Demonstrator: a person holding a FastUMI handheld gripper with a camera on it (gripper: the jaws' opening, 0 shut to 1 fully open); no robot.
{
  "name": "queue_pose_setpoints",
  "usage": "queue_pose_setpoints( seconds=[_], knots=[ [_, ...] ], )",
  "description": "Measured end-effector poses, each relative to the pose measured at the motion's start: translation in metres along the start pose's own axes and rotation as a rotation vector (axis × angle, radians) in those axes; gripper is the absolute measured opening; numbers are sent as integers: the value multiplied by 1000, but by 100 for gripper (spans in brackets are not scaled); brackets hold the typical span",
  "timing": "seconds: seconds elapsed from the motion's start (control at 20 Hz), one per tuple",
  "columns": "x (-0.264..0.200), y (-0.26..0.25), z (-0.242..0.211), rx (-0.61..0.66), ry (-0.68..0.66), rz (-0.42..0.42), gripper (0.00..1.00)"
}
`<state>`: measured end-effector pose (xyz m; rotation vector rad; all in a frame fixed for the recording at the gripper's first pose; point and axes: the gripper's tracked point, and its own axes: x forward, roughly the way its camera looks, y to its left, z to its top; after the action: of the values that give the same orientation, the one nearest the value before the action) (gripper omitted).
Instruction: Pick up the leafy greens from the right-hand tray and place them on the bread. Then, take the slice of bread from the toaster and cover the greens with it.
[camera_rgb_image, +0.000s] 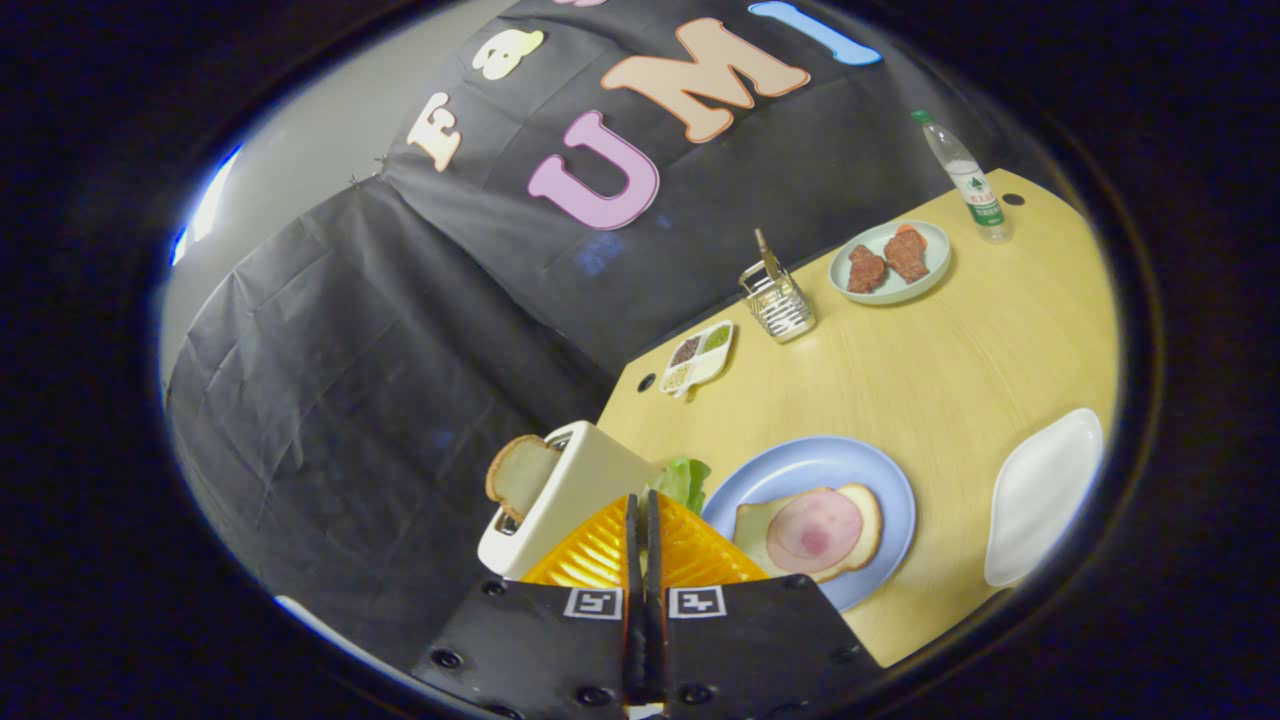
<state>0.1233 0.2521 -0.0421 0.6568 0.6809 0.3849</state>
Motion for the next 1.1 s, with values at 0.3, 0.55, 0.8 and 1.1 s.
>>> queue_pose_setpoints(
  seconds=[0.3, 0.55, 0.8, 1.1],
  knots=[
    [10, -53, -20, 0, 16, -160, 3],
    [13, -90, -28, -7, 32, -269, 3],
    [20, -121, -41, -10, 83, -359, 3],
    [16, -136, -47, -31, 107, -411, 3]
  ],
)
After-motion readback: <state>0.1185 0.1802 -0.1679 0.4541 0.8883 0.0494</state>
